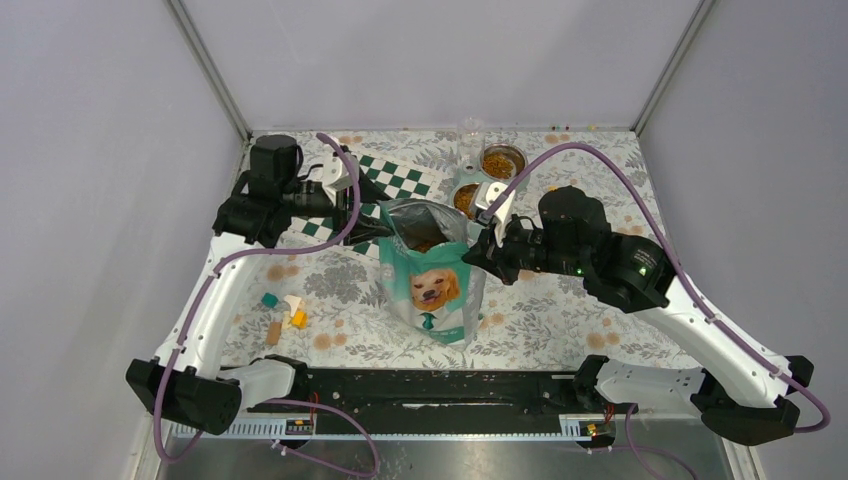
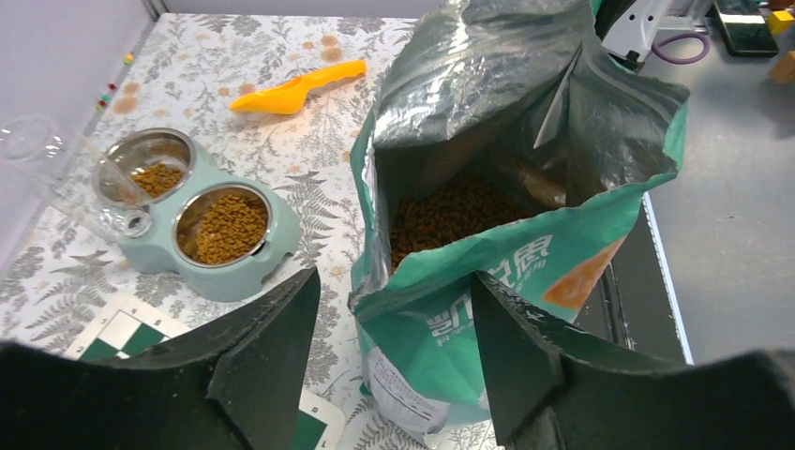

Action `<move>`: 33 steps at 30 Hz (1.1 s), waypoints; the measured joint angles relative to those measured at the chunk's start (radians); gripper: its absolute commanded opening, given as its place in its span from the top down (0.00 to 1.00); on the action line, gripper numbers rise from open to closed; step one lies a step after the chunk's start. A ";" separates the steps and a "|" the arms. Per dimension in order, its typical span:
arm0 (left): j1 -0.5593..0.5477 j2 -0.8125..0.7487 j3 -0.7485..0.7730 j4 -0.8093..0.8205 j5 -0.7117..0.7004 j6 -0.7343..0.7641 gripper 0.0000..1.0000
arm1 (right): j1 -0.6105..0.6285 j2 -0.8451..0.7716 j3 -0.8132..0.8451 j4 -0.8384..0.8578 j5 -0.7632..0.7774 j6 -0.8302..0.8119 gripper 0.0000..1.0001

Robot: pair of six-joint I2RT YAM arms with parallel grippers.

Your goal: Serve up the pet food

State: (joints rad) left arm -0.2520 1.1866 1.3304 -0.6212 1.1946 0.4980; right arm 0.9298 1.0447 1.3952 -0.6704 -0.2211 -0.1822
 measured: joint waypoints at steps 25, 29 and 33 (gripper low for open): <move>-0.028 -0.029 -0.068 0.026 -0.070 -0.031 1.00 | -0.003 -0.019 0.045 -0.116 0.117 -0.082 1.00; -0.036 -0.056 -0.081 0.051 -0.128 -0.133 1.00 | -0.008 -0.022 0.077 -0.174 0.135 -0.134 1.00; -0.042 -0.068 -0.081 0.088 -0.154 -0.222 1.00 | -0.012 -0.016 0.126 -0.214 0.153 -0.182 1.00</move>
State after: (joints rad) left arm -0.2943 1.1191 1.2495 -0.5331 1.0401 0.2756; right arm 0.9176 1.0290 1.5211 -0.8841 -0.0681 -0.3645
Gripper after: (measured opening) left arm 0.014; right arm 0.020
